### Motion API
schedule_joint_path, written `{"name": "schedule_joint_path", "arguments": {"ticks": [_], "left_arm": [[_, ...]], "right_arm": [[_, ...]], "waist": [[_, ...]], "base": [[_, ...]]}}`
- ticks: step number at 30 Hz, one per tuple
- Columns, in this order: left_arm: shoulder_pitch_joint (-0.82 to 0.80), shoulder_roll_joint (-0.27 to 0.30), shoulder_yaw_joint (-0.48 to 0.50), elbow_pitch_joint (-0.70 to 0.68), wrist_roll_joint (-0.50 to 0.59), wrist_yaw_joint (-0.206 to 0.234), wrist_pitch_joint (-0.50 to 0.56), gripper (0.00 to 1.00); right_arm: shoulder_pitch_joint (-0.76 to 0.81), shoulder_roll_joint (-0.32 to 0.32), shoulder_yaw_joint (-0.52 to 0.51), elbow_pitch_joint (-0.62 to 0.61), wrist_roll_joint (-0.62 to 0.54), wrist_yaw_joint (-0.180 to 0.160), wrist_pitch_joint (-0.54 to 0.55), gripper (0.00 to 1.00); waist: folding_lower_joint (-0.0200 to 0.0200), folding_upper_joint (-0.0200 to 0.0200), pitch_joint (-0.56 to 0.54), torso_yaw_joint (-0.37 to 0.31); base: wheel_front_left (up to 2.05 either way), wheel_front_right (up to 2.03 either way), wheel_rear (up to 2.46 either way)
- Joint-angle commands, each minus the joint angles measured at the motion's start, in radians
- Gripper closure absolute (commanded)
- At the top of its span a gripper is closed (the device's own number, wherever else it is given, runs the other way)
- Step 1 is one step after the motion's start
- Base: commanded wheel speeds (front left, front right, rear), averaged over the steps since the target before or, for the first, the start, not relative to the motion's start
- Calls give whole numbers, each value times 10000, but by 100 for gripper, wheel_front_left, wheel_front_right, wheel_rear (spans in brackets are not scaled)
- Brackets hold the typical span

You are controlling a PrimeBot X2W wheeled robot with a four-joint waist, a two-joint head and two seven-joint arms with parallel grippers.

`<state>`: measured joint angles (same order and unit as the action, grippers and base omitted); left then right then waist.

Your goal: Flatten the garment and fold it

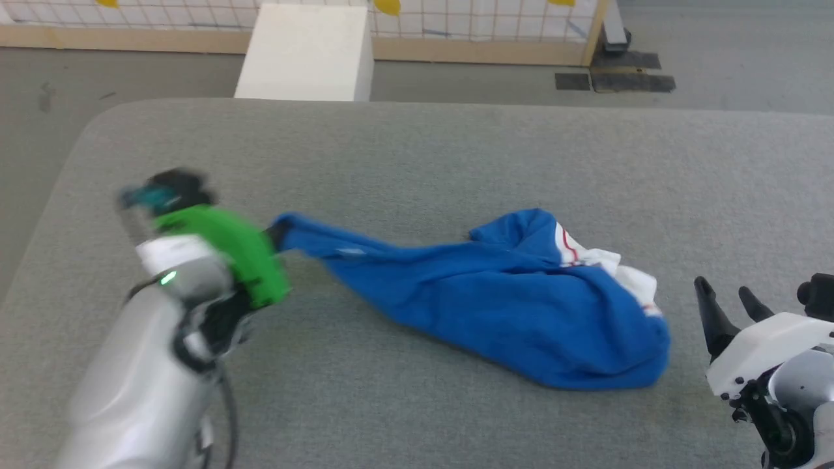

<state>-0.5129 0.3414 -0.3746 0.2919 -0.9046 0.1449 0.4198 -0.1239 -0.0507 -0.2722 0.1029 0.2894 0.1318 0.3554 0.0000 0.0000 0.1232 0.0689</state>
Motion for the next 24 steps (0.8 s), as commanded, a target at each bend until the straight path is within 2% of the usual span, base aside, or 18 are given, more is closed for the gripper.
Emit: {"name": "schedule_joint_path", "arguments": {"ticks": [1, 6, 8, 12, 16, 17, 18, 21, 24], "left_arm": [[521, 267, 352, -166, -158, 292, -198, 100], [2422, 734, 1579, -715, -735, 1171, -744, 100], [3145, 792, 1785, -821, -889, 1359, -801, 100], [4239, 666, 1762, -930, -1147, 1468, -680, 100], [4834, 397, 1687, -961, -1360, 1374, -724, 100], [4849, 351, 1737, -984, -1368, 1336, -859, 95], [4824, 315, 1798, -1040, -1365, 1271, -1024, 0], [4608, 366, 1988, -1343, -1176, 1023, -1639, 0], [4367, 563, 2192, -1820, -613, 649, -2759, 0]], "right_arm": [[34, 5, 51, 28, -74, -11, 24, 0], [81, 5, 176, 57, -73, -11, 46, 0], [83, 5, 249, 72, -67, -11, 52, 0], [111, 5, 375, 97, -68, -11, 86, 0], [117, 5, 476, 154, -23, -11, 82, 0], [120, 5, 491, 172, -21, -11, 84, 0], [119, 5, 504, 193, -23, -11, 85, 0], [108, 5, 520, 221, -44, -11, 93, 0], [116, 5, 568, 224, -74, -11, 114, 0]], "waist": [[0, 0, -196, 244], [0, 0, -176, 355], [0, 0, -151, 353], [0, 0, -126, 317], [0, 0, -113, 293], [0, 0, -116, 298], [0, 0, -122, 304], [0, 0, -155, 325], [0, 0, -227, 310]], "base": [[0, 0, 0], [0, 0, 0], [0, 0, 0], [0, 0, 0], [0, 0, 0], [0, 0, 0], [0, 0, 0], [0, 0, 0], [0, 0, 0]]}}
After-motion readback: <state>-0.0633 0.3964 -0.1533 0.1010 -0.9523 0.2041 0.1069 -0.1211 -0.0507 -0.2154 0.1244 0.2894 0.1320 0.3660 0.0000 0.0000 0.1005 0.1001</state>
